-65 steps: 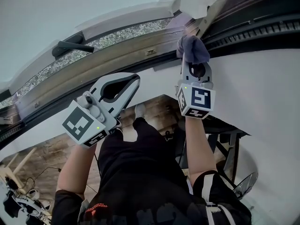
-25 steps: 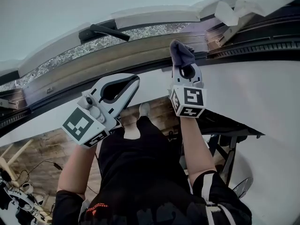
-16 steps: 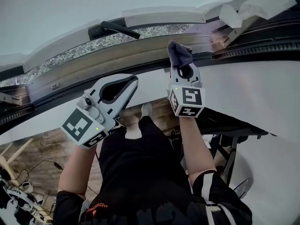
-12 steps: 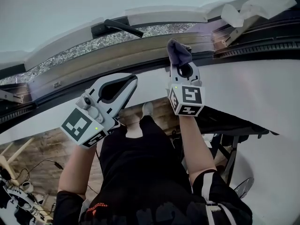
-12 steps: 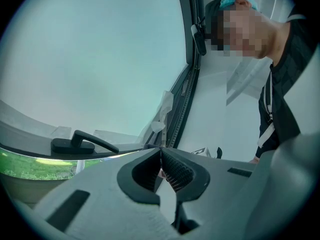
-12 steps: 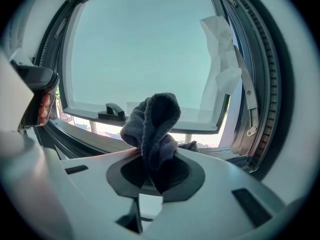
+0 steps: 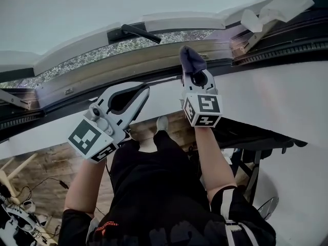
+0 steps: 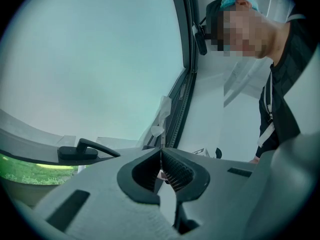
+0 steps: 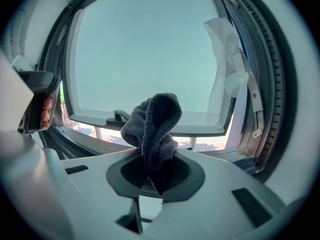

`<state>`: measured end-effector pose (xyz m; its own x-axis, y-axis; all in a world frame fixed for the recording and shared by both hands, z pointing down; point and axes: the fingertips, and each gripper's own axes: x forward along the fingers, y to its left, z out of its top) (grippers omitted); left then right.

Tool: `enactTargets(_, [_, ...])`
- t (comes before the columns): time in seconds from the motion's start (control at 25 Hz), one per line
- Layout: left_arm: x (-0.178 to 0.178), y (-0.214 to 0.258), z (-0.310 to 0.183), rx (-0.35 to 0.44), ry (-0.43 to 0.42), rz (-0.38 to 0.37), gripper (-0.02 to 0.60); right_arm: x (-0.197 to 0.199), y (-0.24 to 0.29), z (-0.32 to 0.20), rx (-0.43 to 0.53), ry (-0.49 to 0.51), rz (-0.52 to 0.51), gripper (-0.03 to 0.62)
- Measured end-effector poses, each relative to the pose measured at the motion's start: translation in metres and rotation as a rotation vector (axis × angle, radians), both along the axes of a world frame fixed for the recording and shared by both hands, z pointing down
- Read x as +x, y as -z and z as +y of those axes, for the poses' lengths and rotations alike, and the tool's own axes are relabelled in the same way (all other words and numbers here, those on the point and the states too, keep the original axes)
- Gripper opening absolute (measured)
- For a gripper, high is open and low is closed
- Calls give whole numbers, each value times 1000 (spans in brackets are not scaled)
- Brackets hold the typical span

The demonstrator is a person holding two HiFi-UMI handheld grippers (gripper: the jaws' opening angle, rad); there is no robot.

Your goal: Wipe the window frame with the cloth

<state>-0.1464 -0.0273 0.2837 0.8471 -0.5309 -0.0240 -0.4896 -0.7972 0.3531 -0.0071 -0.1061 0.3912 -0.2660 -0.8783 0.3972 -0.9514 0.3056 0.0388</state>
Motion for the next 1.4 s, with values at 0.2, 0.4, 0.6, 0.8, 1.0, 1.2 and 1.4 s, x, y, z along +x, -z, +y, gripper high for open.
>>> enactTargets(0.2, [-1,14,11,27,17,-3,26,2,29,7,48,16,-51,48])
enactTargets(0.4, [-1,30,22,54,50,-5,26,-3,58,18,80,58,-111,48])
enactTargets(0.6, [0,42,37,76,87,-21,26,-9,86,32,110,123,-154,48])
enactTargets(0.8, [3,49,53,82,121,-38,26,-8,110,46,130,163,-204,48])
enactTargets(1.0, [12,55,64,89,144,-51,26,2,135,58,158,199,-234,48])
enactTargets(1.2, [26,64,71,107,150,-66,26,22,153,69,183,210,-254,48])
enactTargets(1.4, [40,75,75,129,154,-78,26,40,166,78,196,221,-269,48])
